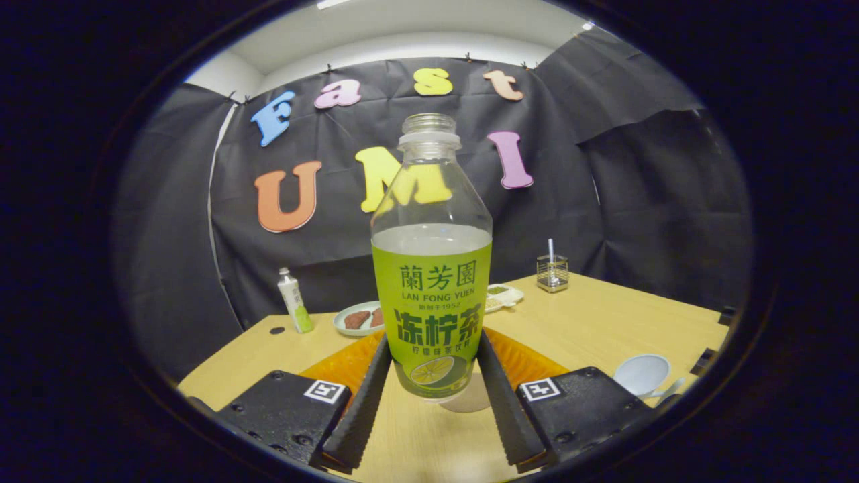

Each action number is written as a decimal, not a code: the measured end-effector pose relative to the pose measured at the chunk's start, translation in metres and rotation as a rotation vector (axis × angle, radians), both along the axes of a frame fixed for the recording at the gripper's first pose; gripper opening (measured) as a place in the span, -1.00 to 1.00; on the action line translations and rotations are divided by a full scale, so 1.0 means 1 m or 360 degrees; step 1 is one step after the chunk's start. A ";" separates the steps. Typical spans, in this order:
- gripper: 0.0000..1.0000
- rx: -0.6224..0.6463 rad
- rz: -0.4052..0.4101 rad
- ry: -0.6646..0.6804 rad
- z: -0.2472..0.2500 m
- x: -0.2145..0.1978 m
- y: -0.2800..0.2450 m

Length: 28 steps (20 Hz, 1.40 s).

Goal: Take the bottle from table, then pour the juice into the cup, finally place the bottle on the coaster

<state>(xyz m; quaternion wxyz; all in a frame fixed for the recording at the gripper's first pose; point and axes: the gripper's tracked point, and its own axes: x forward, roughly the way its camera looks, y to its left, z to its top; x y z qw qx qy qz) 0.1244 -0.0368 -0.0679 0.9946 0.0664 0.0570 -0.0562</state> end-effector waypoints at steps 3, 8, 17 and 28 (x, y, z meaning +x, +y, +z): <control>0.61 -0.0178 -0.0033 0.0113 -0.014 0.018 -0.001; 0.61 -0.0204 -0.0042 0.0196 -0.030 0.050 -0.008; 0.62 -0.0113 0.0035 0.0297 -0.066 0.080 -0.026; 0.64 -0.0138 0.0049 0.0391 -0.089 0.077 -0.038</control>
